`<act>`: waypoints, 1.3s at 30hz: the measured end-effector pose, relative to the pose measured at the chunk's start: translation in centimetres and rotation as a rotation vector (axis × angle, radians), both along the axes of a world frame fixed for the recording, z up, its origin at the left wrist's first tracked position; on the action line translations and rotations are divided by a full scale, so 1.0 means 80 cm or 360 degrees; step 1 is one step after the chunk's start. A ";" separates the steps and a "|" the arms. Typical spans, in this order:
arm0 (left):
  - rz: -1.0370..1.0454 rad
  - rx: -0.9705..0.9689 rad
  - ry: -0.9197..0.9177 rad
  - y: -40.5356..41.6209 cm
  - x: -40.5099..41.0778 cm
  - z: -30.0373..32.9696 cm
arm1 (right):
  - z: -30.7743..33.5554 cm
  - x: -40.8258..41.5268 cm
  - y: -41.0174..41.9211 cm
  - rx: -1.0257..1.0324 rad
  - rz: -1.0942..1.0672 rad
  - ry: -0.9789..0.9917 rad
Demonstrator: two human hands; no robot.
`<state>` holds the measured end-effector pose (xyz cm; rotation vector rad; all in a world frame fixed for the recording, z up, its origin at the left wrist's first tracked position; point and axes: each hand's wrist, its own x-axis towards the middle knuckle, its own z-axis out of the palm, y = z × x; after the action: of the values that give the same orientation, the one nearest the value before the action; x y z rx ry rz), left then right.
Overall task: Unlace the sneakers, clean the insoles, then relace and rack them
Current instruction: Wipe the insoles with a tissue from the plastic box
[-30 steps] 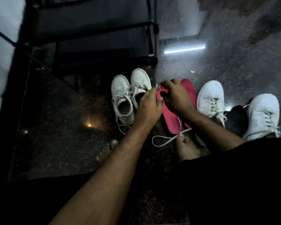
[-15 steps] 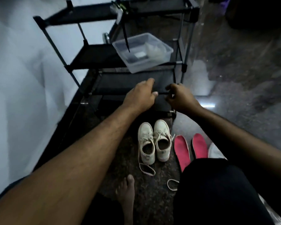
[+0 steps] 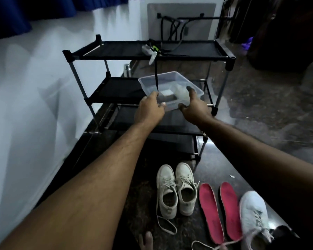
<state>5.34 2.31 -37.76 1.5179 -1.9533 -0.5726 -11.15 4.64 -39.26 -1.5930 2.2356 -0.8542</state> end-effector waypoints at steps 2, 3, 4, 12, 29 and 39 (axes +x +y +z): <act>0.0106 0.0106 0.0105 -0.005 -0.003 -0.007 | -0.009 0.002 -0.008 0.0126 0.0041 -0.0145; 0.0141 0.0158 0.0135 -0.007 -0.006 -0.012 | -0.014 0.002 -0.013 0.0168 0.0067 -0.0265; 0.0161 0.0212 0.0150 -0.008 -0.010 -0.018 | -0.017 0.001 -0.015 0.0189 0.0100 -0.0406; 0.0178 0.0385 0.0112 -0.010 -0.023 -0.032 | -0.018 -0.004 -0.017 -0.0017 0.0092 -0.0547; 0.0444 0.0602 0.0330 0.046 0.014 0.000 | 0.008 -0.062 0.136 -0.0053 -0.0191 -0.0644; -0.0007 0.0519 -0.0517 0.139 0.013 0.009 | 0.026 -0.115 0.266 0.0042 -0.0079 -0.0234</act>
<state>6.35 13.45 -37.00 1.9076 -2.1843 -0.7103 -20.38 25.90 -37.17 -1.4199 2.1824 -0.9194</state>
